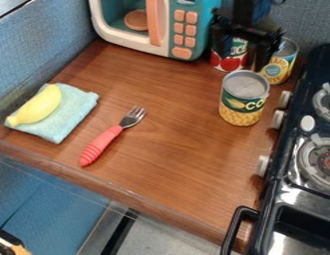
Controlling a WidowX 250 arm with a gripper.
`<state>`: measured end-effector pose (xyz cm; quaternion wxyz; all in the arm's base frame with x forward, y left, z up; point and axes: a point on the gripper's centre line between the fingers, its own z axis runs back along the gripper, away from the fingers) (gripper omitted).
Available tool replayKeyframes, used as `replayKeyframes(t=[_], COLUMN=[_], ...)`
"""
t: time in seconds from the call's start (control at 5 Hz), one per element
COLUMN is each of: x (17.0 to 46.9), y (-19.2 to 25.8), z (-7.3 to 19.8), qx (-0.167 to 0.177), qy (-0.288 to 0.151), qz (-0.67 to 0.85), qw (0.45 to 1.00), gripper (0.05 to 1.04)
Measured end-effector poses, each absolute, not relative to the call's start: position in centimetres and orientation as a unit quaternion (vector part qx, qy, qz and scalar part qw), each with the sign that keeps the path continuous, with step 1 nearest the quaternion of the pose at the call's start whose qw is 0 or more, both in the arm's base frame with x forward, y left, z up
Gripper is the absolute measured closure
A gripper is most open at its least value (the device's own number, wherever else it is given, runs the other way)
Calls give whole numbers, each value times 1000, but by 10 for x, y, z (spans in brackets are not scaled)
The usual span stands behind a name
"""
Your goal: Move the can and fail
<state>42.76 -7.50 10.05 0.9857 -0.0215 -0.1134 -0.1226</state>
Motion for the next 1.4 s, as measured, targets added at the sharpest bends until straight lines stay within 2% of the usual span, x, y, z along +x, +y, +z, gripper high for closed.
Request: replayKeyframes(t=[0.4,0.6,0.8,1.0,1.2,1.4], x=[456,464,461,442,422,389], y=[-98,-103,-107,-103,-99,-91], z=[70,55,52,32,60,62], qx=[-10,2,7,9,5,6], qy=[-104,-96,-88,-62,-84,-74], qz=[-123,-123,-145,-153,-161,-177], qw=[987,988,986,986,983,981], gripper=[84,84,84,85,86,85])
